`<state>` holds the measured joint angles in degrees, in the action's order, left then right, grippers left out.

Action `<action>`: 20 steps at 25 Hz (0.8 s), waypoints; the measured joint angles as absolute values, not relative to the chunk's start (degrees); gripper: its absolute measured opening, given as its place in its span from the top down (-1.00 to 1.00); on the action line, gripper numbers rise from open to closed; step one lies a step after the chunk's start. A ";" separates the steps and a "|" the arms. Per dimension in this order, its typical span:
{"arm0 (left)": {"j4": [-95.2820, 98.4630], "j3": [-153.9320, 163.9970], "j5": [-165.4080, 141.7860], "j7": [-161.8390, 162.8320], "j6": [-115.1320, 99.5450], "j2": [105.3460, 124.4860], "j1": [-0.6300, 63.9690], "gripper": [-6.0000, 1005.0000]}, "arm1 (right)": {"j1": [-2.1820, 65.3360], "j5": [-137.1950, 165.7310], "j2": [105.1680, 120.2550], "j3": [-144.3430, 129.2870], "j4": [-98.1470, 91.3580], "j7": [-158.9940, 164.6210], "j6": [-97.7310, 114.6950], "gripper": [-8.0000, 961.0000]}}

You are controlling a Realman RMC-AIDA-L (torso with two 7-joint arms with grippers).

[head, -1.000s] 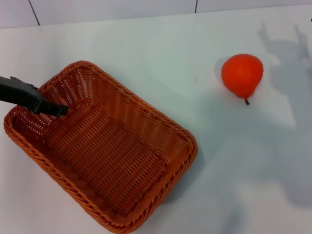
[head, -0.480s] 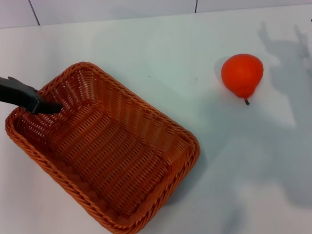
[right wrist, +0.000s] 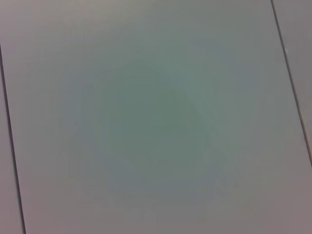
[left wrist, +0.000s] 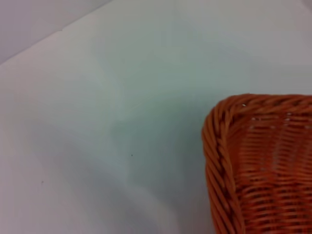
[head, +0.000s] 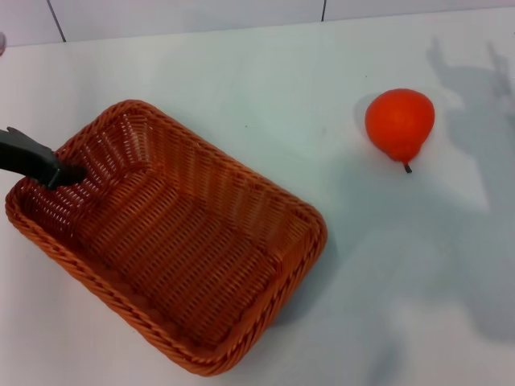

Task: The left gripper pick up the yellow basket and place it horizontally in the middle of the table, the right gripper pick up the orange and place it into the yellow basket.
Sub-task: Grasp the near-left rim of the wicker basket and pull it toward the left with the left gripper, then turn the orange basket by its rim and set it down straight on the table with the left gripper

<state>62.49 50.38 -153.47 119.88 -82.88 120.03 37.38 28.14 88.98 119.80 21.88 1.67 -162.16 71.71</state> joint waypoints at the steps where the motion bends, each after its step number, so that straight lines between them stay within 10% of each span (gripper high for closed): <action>1: 62.49 50.41 -153.93 119.87 -82.83 120.13 37.50 0.47 | 28.16 88.97 119.79 21.89 1.67 -162.16 71.71 -0.93; 20: 65.09 48.60 -154.60 126.57 -85.31 120.20 38.54 0.69 | 28.27 89.00 119.79 21.89 1.64 -162.16 71.18 -0.92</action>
